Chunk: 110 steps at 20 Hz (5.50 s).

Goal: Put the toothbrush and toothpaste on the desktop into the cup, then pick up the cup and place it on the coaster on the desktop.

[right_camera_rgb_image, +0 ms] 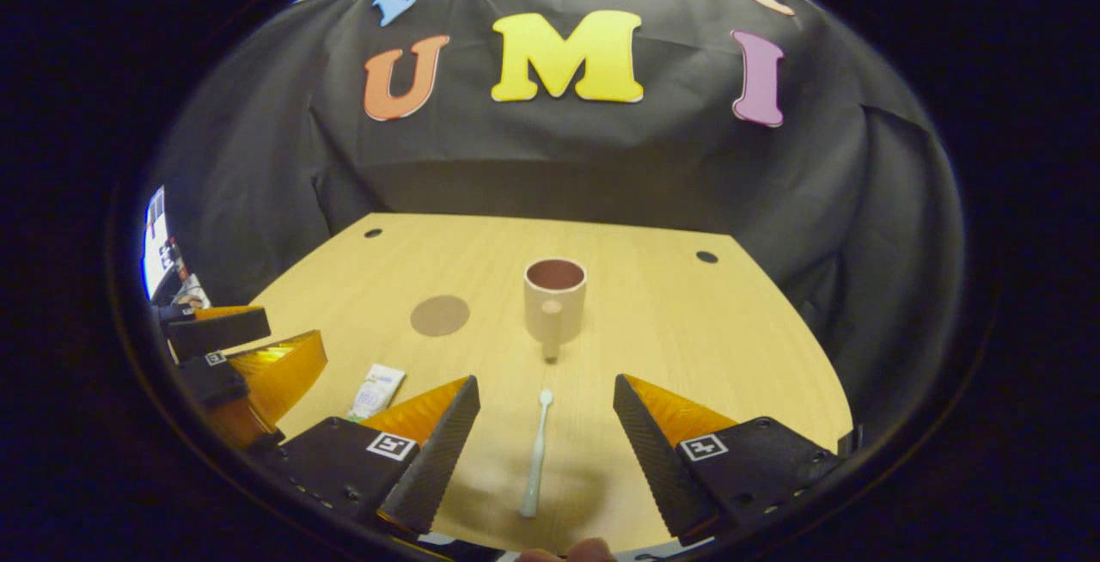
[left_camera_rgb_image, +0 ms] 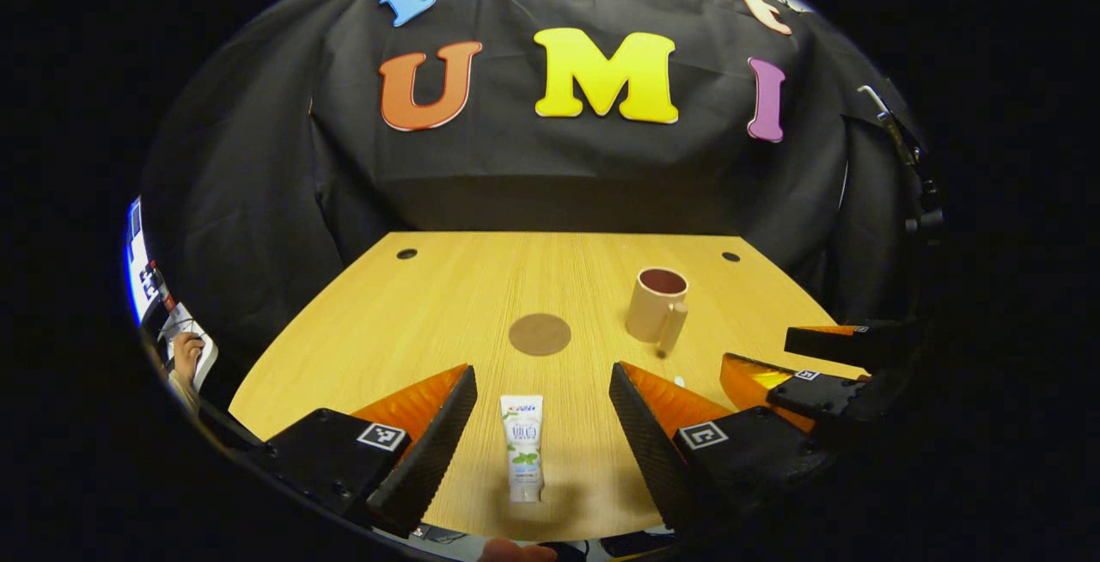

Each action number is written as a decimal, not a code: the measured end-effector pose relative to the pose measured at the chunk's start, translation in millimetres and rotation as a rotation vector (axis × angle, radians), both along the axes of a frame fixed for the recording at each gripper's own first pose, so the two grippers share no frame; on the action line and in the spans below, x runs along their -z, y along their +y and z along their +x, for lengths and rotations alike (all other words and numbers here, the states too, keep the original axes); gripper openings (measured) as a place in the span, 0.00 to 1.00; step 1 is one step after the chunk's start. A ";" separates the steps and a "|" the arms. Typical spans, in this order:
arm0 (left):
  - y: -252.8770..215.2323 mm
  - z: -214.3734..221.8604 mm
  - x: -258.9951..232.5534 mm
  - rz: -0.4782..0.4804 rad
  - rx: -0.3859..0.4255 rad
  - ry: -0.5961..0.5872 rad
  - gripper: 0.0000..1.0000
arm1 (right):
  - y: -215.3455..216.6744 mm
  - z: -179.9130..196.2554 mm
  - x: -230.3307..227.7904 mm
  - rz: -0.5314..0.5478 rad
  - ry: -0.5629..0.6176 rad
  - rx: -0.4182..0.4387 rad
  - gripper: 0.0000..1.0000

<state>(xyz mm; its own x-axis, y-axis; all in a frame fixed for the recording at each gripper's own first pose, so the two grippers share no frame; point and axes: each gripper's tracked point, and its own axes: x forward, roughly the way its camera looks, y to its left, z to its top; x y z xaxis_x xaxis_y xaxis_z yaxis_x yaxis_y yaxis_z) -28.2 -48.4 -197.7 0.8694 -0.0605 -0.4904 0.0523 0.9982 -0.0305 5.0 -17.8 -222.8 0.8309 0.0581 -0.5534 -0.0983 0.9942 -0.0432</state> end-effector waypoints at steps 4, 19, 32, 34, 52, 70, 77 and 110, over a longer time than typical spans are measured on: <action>2.6 -12.6 36.2 -0.004 -0.009 0.091 0.99 | 7.8 -6.7 42.7 -0.009 0.122 -0.007 0.95; 17.6 -2.8 108.1 -0.022 -0.033 0.241 0.99 | 10.9 24.6 106.5 -0.040 0.262 0.044 0.95; 21.5 -2.1 131.8 -0.043 -0.047 0.290 0.99 | 10.1 32.7 119.2 -0.019 0.311 0.081 0.04; 21.2 -3.9 139.0 -0.054 -0.055 0.312 0.99 | 11.6 33.2 123.8 0.003 0.318 0.083 0.04; 13.6 -7.4 146.7 -0.046 -0.063 0.362 0.37 | 12.0 30.4 100.1 0.037 0.269 0.062 0.04; 4.1 -18.5 112.0 -0.080 -0.004 0.307 0.27 | 4.2 20.6 -11.0 0.121 0.019 0.074 0.04; 6.9 -17.3 109.0 -0.073 -0.001 0.309 0.27 | -7.8 30.6 1.9 0.076 0.055 0.120 0.04; 27.5 -0.1 115.4 -0.076 -0.033 0.343 0.27 | -18.5 70.4 85.2 0.047 0.255 0.162 0.00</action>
<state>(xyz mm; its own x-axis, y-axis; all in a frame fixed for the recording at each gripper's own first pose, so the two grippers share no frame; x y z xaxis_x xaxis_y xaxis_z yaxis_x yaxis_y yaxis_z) -28.3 -20.9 -313.1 0.6570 -0.0828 -0.7493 -0.0064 0.9933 -0.1153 75.5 -36.3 -308.0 0.6661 -0.0339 -0.7451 0.0604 0.9981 0.0086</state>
